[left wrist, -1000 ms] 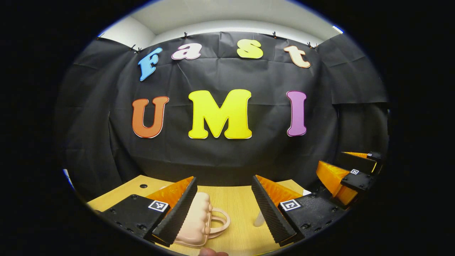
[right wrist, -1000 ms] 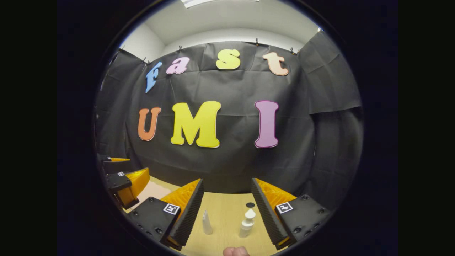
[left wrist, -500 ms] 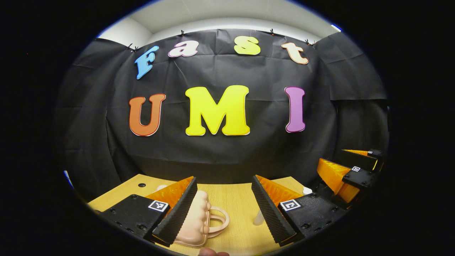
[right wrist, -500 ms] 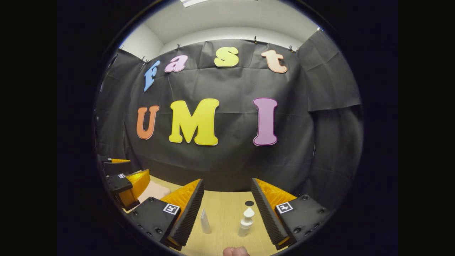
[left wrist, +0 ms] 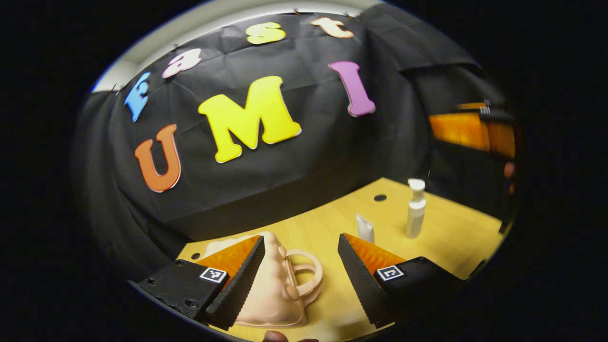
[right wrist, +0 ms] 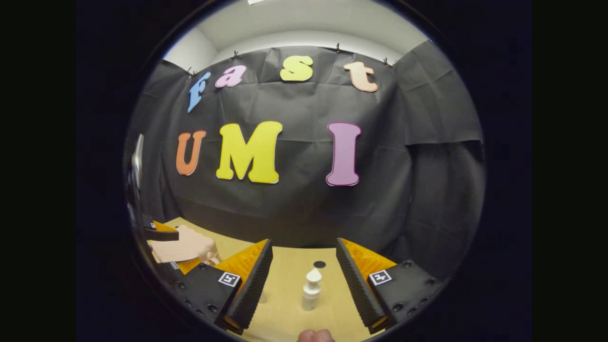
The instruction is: First open the suitcase, pack the skin care products into it, and then close the suitcase.
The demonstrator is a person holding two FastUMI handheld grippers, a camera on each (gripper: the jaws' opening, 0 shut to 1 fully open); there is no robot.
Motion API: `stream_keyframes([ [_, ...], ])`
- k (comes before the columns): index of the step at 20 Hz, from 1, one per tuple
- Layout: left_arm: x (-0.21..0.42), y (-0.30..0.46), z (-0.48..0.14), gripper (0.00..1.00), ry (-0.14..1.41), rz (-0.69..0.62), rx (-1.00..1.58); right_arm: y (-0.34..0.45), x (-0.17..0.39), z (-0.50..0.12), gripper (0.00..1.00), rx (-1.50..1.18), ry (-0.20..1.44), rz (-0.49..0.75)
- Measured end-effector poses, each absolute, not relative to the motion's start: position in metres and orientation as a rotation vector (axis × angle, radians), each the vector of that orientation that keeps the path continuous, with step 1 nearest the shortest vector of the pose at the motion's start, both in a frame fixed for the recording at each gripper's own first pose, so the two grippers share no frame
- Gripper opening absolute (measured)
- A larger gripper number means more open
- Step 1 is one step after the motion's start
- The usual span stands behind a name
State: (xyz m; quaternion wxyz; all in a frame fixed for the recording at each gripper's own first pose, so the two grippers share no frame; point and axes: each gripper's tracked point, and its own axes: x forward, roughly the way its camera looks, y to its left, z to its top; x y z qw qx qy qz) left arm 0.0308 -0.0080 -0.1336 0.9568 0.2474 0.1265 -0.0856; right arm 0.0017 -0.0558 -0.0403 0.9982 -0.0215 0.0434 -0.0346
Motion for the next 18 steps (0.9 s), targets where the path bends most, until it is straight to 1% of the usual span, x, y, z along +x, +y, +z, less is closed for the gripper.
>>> stream_keyframes([
  [2, 0.034, -0.001, -0.168, 0.98, 0.33, -0.189, 0.653, -0.068, -0.003, -0.051, 0.8, -0.041, 0.115, -0.086],
  [4, 0.045, 0.016, -0.185, 0.98, 0.391, -0.184, 0.792, -0.077, -0.006, -0.06, 0.8, -0.033, 0.14, -0.1],
  [7, 0.051, 0.03, -0.225, 0.96, 0.501, -0.196, 0.911, -0.089, -0.005, -0.069, 0.8, -0.024, 0.158, -0.12],
  [9, 0.059, 0.037, -0.235, 0.89, 0.534, -0.188, 0.981, -0.094, -0.006, -0.067, 0.8, -0.031, 0.149, -0.13],
  [12, 0.064, 0.035, -0.251, 0.85, 0.59, -0.188, 1.042, -0.097, -0.007, -0.066, 0.8, -0.04, 0.138, -0.127],
  [14, 0.072, 0.038, -0.258, 0.77, 0.628, -0.188, 1.085, -0.099, -0.008, -0.072, 0.79, -0.038, 0.148, -0.129],
  [15, 0.075, 0.038, -0.26, 0.63, 0.641, -0.194, 1.104, -0.101, -0.009, -0.073, 0.79, -0.033, 0.149, -0.131],
  [16, 0.077, 0.037, -0.264, 0.59, 0.656, -0.204, 1.11, -0.102, -0.009, -0.073, 0.79, -0.031, 0.15, -0.136],
  [17, 0.078, 0.039, -0.265, 0.47, 0.669, -0.193, 1.127, -0.104, -0.01, -0.074, 0.79, -0.032, 0.15, -0.14],
  [18, 0.079, 0.041, -0.267, 0.42, 0.683, -0.19, 1.137, -0.105, -0.01, -0.074, 0.79, -0.031, 0.15, -0.145],
])
